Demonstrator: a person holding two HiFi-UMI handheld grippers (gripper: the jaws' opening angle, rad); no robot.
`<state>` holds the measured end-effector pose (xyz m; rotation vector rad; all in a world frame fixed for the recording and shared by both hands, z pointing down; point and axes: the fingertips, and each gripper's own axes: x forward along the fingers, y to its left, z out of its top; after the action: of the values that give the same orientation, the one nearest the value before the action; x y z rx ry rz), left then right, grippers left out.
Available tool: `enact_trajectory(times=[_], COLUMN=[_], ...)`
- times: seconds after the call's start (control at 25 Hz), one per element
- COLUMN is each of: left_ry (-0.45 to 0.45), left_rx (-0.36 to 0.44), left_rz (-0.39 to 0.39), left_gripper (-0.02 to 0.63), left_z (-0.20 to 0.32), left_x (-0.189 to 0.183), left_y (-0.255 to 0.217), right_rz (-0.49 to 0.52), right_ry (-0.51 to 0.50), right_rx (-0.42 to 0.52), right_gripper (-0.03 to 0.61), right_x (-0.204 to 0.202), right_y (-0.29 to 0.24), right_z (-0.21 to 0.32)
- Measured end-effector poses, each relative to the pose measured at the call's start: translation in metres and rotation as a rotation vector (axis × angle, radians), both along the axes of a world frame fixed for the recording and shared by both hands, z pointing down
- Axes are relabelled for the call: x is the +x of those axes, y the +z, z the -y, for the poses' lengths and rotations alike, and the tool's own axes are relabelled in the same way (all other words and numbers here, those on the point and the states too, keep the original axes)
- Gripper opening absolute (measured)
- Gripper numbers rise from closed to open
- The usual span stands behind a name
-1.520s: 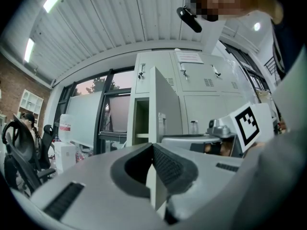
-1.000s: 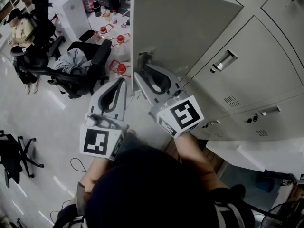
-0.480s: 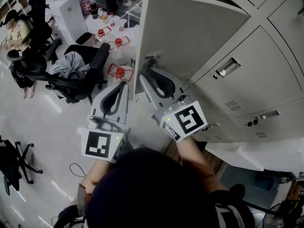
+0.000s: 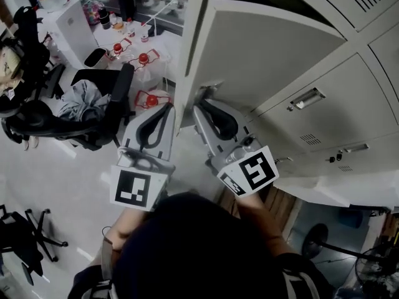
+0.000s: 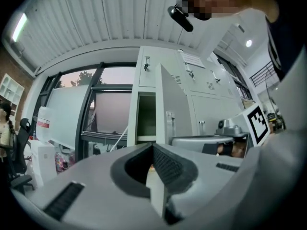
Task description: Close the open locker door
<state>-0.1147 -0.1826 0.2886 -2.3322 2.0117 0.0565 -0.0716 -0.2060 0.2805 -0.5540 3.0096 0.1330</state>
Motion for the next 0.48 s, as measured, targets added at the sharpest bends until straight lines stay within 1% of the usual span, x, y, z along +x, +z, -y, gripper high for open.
enact_trajectory(times=[0.28,0.48], left_ry=[0.096,0.192], left_rx=[0.015,0.02], left_rz=[-0.002,0.011], left_gripper=[0.002,0.002], left_z=[0.024,0.038], left_x=[-0.01,-0.011], left_y=[-0.002,-0.004], right_rz=[0.002,0.007], right_ry=[0.064,0.137], right_rx=[0.006,0.003], right_gripper=[0.041,0.041], right_x=[-0.009,-0.015], right_y=[0.0,-0.001], right_z=[0.011,0.021])
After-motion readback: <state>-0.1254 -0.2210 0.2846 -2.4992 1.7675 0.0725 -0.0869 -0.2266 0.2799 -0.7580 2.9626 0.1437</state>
